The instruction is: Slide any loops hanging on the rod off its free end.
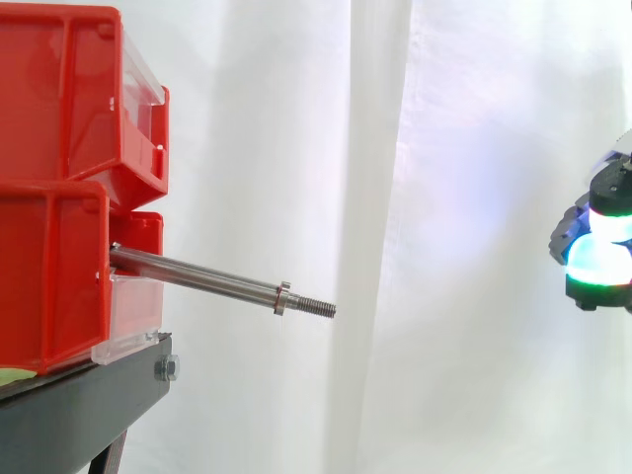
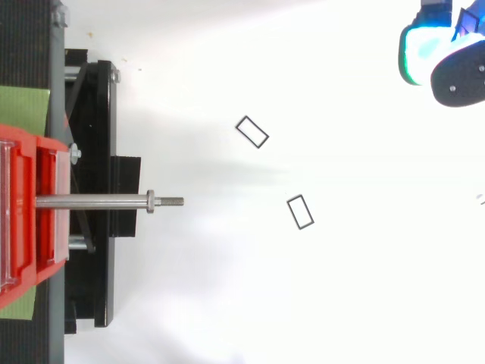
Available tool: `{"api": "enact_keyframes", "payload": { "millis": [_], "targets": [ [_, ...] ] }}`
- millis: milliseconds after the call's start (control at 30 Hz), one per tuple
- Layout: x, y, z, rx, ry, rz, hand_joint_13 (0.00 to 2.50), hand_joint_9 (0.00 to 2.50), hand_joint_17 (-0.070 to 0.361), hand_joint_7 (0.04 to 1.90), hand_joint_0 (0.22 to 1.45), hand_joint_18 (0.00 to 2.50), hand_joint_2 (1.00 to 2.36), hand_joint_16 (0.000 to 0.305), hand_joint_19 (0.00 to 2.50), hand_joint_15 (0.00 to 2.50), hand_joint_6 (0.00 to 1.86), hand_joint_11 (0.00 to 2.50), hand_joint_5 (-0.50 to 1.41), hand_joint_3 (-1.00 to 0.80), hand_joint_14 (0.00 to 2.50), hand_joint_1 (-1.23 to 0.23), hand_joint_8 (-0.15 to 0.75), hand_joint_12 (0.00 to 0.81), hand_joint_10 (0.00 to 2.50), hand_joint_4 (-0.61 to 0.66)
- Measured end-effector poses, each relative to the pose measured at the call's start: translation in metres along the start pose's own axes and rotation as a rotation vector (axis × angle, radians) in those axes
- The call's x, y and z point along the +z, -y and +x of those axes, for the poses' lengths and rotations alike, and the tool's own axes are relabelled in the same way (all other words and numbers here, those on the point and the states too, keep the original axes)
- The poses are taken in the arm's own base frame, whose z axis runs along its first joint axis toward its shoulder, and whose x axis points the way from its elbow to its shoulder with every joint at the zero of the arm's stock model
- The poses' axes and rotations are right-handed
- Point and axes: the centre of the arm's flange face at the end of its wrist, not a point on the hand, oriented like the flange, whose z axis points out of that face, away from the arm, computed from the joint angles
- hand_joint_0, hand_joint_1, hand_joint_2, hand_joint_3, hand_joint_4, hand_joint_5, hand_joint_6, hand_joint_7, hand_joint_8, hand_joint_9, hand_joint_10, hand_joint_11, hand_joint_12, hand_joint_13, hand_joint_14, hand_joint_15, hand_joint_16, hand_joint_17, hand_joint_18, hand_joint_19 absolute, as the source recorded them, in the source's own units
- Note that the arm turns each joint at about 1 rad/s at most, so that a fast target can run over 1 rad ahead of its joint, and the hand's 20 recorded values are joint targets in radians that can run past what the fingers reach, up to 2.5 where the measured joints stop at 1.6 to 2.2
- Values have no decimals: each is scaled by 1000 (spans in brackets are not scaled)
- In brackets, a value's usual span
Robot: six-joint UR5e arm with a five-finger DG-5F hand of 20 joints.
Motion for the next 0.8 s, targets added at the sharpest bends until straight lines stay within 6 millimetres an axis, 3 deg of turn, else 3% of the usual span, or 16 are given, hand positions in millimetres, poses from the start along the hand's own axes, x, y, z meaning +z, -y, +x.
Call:
{"api": "enact_keyframes", "payload": {
  "millis": [267, 800],
  "targets": [
    [-4, -10, 10, 38, -10, -24, 1054, 1015, 91, 1065, 638, 943, 1019, 40, 469, 317, 949, 375, -151, -249, 12, -685, 317, 269, 12, 35],
    [20, -32, 23, 75, 34, -243, 1041, 1011, 90, 1073, 642, 935, 1018, 40, 471, 312, 950, 382, -153, -256, 12, -683, 317, 269, 14, 42]
  ]
}}
